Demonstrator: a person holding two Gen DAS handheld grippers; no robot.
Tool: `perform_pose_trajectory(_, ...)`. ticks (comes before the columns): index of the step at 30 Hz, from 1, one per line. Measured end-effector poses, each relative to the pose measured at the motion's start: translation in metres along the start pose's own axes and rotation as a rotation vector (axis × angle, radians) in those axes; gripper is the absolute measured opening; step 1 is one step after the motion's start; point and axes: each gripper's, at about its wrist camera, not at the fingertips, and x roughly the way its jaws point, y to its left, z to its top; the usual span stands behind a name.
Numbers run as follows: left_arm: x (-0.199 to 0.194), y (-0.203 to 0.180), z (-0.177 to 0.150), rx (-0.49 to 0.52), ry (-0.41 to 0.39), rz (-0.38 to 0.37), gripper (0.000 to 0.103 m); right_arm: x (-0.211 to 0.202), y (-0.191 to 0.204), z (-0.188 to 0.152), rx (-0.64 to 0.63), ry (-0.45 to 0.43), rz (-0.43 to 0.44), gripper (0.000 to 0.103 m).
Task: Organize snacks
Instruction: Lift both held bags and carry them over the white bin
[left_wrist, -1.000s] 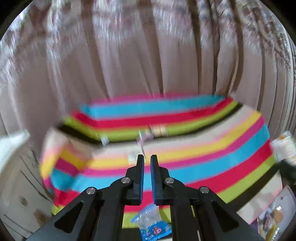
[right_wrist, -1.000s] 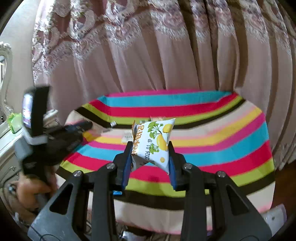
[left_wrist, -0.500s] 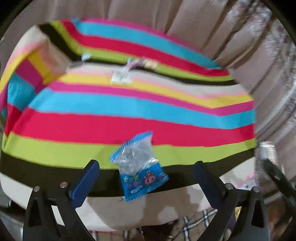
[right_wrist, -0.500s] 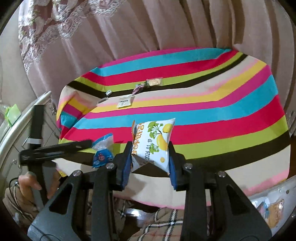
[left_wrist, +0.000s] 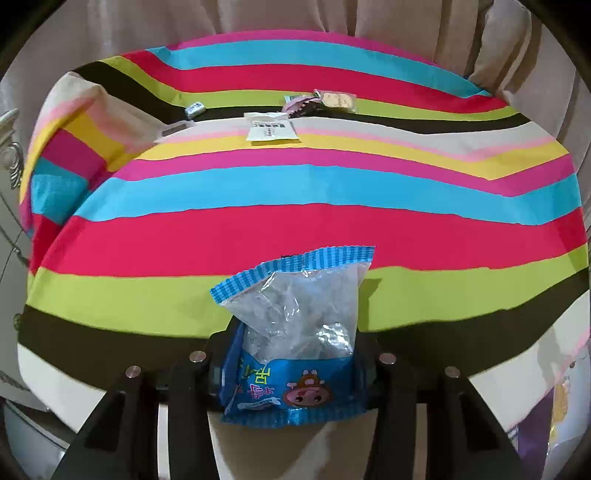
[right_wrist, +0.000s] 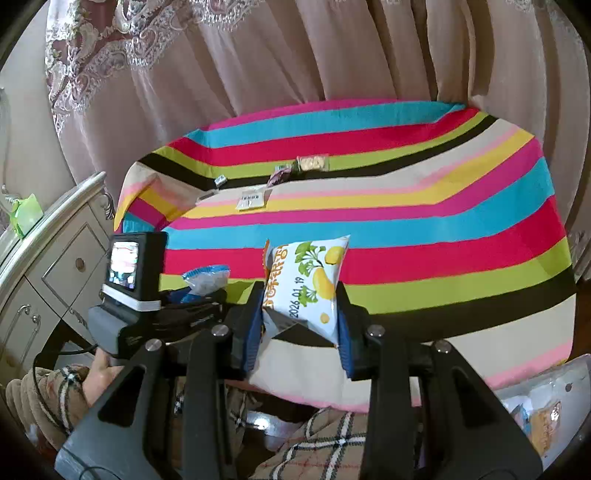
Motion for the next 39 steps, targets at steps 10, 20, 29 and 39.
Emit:
perform_pose_trajectory(10,-0.091,-0.014,0.009,0.065,-0.215,0.02,0.049,-0.013,0.008,0.004,-0.017,-0.036,-0.005,0.039)
perform_pose_trajectory(20,-0.175,-0.034,0.019,0.124,-0.424,-0.012,0.049,-0.07,0.043,0.025,-0.13,-0.213,-0.011,0.039)
perform_pose_trajectory(29,-0.21,-0.028,0.019,0.105,-0.489,-0.019,0.049,-0.102,0.05,0.027,-0.149,-0.288,-0.017,0.039)
perform_pose_trajectory(39,-0.273,-0.043,0.021,0.147,-0.647,-0.045,0.049,-0.17,0.062,0.035,-0.201,-0.487,-0.034,0.039)
